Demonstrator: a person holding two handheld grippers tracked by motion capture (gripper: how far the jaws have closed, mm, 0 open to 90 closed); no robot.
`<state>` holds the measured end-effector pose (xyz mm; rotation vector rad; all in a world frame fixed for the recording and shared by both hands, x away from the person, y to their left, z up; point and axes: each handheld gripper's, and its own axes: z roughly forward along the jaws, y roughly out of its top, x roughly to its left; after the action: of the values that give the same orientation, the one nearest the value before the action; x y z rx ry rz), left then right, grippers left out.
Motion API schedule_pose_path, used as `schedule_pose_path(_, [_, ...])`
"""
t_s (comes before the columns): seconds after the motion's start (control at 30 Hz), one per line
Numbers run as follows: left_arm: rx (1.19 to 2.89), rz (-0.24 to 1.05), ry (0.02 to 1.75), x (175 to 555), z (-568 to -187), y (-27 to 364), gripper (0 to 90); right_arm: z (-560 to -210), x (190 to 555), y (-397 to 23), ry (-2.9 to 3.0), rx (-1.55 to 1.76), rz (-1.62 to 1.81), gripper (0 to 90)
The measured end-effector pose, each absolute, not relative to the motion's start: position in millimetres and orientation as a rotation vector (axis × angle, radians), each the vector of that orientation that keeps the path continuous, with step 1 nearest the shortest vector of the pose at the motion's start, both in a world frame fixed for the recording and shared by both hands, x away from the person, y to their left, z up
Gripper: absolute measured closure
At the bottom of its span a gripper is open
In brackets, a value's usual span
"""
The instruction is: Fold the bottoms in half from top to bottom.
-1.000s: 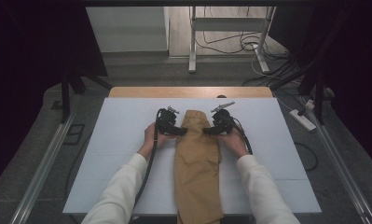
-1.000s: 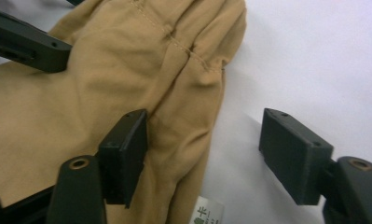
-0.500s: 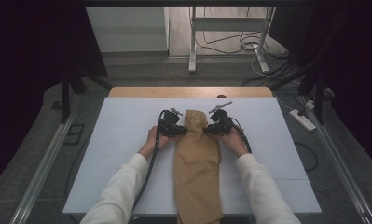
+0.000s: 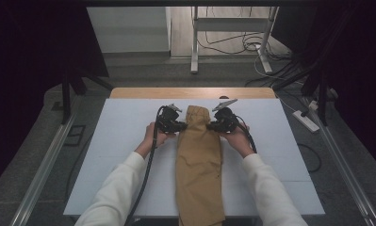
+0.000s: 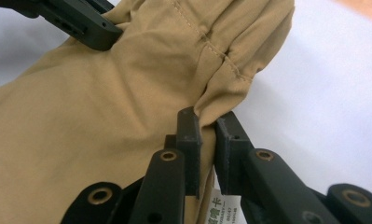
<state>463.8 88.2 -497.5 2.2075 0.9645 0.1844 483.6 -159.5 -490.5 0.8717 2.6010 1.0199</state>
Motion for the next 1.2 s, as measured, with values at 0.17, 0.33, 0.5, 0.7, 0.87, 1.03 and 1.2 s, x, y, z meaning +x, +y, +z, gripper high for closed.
schedule_pose_path(0.17, [2.189, 0.21, 0.961, 461, -489, 93, 83.7, -480, 482, -157, 2.577, 0.841, 1.041, 81.3])
schedule_pose_path(0.33, [2.166, 0.217, 0.965, 460, -486, 98, 83.7, -474, 480, -154, 2.562, 0.811, 1.05, 81.3])
schedule_pose_path(0.5, [2.157, 0.214, 0.969, 460, -486, 100, 83.8, -473, 481, -153, 2.565, 0.814, 1.054, 81.3])
schedule_pose_path(0.7, [2.157, 0.22, 0.963, 460, -485, 100, 84.0, -474, 482, -155, 2.578, 0.82, 1.054, 81.4])
schedule_pose_path(0.87, [2.146, 0.22, 0.951, 462, -477, 104, 84.4, -467, 483, -155, 2.571, 0.8, 1.064, 81.6])
schedule_pose_path(1.03, [2.115, 0.267, 0.947, 462, -456, 109, 84.5, -447, 483, -153, 2.53, 0.778, 1.104, 81.8])
schedule_pose_path(1.2, [2.109, 0.258, 0.963, 461, -457, 111, 84.5, -445, 482, -150, 2.532, 0.766, 1.083, 81.8])
